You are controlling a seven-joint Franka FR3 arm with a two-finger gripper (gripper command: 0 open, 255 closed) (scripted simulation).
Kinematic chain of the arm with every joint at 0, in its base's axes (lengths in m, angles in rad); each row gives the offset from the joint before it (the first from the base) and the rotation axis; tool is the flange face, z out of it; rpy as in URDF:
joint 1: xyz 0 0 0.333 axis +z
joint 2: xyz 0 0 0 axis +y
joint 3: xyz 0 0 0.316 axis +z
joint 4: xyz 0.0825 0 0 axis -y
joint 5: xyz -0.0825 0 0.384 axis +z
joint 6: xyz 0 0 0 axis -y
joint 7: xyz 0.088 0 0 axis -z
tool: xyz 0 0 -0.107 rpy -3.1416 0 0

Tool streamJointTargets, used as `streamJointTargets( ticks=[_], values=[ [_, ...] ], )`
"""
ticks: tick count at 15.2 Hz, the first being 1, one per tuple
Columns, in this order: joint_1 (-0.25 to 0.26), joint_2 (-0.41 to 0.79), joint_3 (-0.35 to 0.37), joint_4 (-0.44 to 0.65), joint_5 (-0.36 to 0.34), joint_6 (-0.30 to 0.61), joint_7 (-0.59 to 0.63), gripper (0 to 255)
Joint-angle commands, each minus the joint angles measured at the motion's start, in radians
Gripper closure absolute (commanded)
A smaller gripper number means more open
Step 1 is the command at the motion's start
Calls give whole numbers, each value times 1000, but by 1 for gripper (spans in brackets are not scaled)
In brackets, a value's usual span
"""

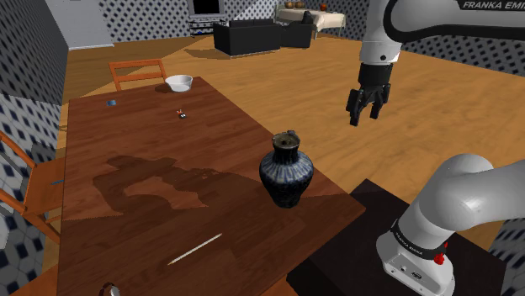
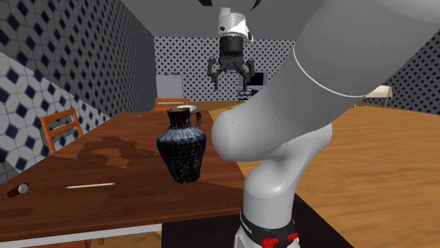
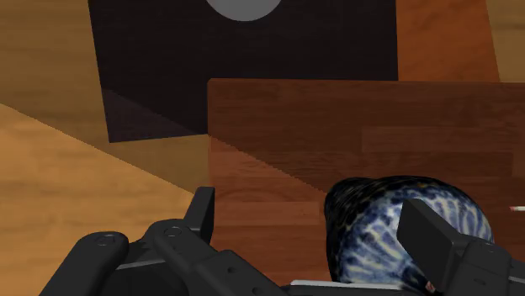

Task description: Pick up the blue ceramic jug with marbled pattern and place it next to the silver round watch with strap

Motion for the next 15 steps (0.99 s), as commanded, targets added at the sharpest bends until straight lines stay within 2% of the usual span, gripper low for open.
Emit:
streamJointTargets(
  ticks=[1, 8, 15],
  values=[
    [0, 0, 0, 0, 0, 0, 0, 0],
    [4, 349, 47, 165, 62, 77, 109, 0],
    [8, 694, 71, 391, 104, 92, 207, 0]
  ],
)
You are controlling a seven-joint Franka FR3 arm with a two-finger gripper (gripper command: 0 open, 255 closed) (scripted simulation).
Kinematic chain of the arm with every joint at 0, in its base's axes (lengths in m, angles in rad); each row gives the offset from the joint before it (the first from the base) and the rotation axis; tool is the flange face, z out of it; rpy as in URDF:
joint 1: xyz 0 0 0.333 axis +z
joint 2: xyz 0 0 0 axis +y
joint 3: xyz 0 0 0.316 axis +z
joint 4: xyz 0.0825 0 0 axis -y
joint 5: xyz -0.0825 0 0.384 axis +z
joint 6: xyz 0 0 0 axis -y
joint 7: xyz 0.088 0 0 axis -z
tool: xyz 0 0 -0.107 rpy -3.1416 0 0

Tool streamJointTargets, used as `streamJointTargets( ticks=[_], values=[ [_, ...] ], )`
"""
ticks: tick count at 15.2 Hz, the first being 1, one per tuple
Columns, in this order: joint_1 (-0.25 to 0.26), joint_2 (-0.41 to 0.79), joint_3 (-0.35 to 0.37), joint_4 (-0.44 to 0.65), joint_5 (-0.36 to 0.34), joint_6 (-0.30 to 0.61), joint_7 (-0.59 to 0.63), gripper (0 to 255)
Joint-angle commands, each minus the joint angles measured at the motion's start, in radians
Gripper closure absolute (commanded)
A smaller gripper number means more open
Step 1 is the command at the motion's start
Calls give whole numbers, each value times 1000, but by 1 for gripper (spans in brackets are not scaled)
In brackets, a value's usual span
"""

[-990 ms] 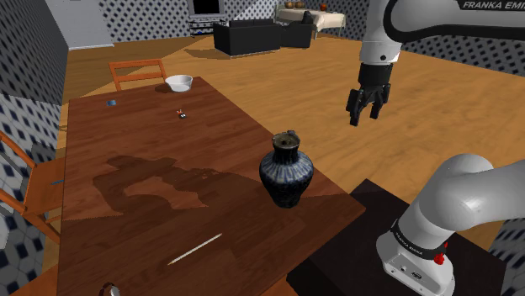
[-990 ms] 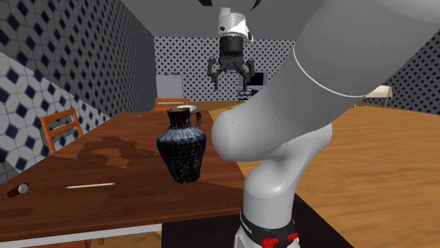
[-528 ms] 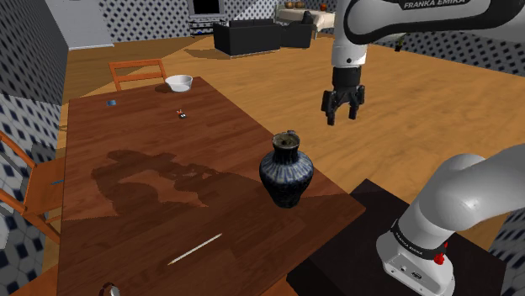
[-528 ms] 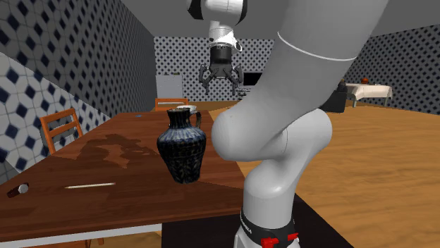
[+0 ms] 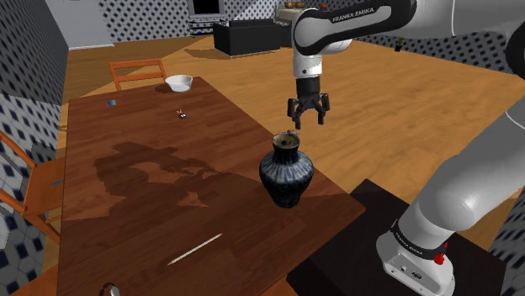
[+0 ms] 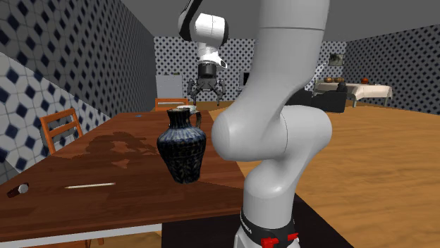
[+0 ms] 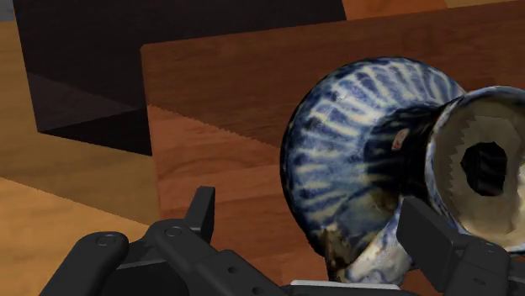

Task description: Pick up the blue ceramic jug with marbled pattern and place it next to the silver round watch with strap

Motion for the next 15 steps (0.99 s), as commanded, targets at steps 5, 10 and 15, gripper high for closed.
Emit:
streamJointTargets(
  ticks=[5, 10, 15],
  values=[
    [5, 293, 8, 236, 31, -30, 80, 0],
    [10, 320, 11, 204, 38, 17, 88, 0],
    [14, 310, 14, 146, 42, 65, 85, 0]
  ],
)
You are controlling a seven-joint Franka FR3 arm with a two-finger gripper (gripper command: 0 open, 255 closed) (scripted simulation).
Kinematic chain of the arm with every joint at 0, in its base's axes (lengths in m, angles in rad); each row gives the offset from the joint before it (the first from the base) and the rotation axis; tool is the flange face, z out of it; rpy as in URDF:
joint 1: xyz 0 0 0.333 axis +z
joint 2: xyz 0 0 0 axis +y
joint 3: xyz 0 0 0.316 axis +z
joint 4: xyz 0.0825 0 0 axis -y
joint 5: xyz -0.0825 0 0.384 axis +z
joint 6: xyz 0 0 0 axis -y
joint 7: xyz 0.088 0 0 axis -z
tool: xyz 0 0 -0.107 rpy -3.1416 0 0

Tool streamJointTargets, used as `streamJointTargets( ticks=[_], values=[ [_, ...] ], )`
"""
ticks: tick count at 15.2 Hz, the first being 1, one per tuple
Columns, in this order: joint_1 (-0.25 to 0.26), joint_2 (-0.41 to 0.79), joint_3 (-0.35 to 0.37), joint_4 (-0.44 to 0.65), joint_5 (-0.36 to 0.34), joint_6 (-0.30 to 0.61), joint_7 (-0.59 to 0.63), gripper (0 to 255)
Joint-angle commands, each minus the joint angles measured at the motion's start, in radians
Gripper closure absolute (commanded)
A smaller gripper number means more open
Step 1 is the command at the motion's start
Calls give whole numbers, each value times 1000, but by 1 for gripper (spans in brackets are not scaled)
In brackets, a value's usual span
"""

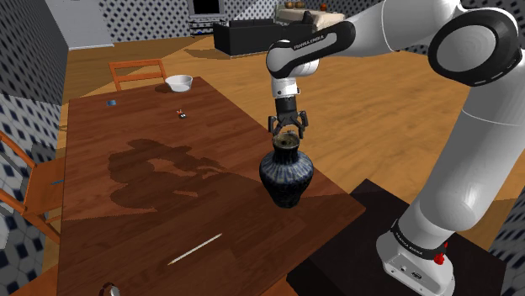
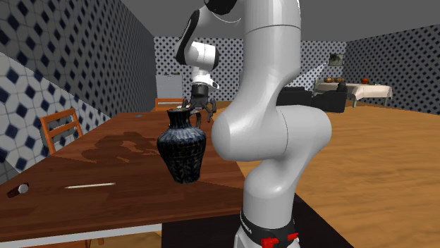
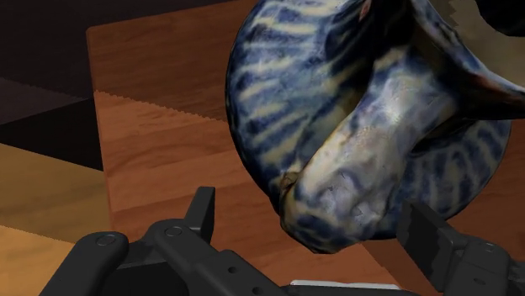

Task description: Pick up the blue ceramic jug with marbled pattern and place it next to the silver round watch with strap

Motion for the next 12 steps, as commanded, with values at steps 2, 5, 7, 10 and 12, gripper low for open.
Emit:
streamJointTargets(
  ticks=[2, 5, 7, 10, 12],
  values=[
    [0, 1, 0, -4, 0, 5, -1, 0],
    [0, 1, 0, -4, 0, 5, -1, 0],
    [0, 1, 0, -4, 0, 5, -1, 255],
    [0, 1, 0, -4, 0, 5, -1, 255],
    [0, 1, 0, -4, 0, 5, -1, 255]
  ],
)
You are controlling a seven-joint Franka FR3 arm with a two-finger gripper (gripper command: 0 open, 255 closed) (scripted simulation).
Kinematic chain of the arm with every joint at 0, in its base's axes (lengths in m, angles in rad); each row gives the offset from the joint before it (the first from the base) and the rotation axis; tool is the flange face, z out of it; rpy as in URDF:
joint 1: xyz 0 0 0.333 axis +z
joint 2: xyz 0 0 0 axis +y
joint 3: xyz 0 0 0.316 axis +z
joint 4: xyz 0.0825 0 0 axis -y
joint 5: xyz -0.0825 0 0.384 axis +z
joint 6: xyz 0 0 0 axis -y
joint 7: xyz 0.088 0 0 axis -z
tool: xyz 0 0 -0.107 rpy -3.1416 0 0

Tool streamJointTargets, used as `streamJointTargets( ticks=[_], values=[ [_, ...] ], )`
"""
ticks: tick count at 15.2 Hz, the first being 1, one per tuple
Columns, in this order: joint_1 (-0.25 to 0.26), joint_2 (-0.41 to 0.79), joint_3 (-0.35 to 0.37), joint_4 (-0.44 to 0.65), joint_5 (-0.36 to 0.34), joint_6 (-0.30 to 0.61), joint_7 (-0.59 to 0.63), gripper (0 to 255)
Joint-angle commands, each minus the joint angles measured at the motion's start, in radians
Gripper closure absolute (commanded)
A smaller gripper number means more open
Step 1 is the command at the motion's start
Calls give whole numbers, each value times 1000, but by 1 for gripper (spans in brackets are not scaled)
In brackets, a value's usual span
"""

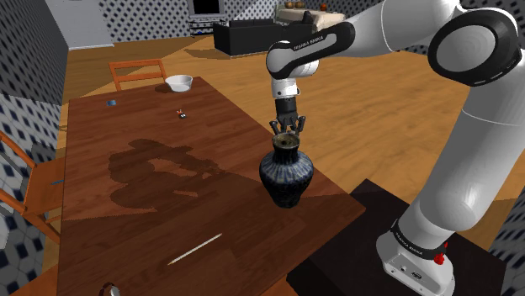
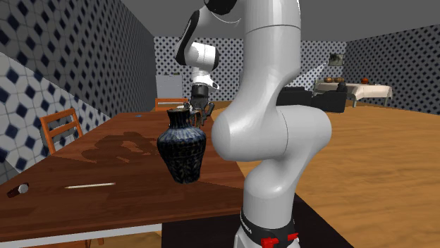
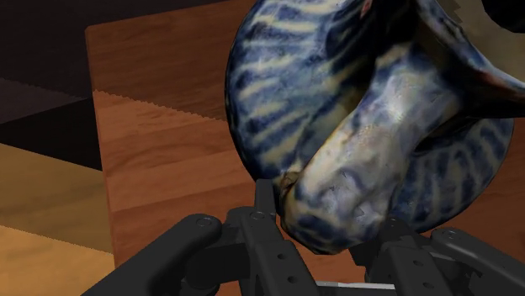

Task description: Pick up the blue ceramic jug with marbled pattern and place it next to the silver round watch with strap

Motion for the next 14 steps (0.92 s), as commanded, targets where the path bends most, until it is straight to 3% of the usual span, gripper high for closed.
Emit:
streamJointTargets(
  ticks=[1, 4, 14],
  values=[
    [0, 0, 0, 0, 0, 0, 0, 255],
    [0, 0, 0, 0, 0, 0, 0, 255],
    [-3, -38, -1, 87, 1, -124, 18, 255]
  ],
)
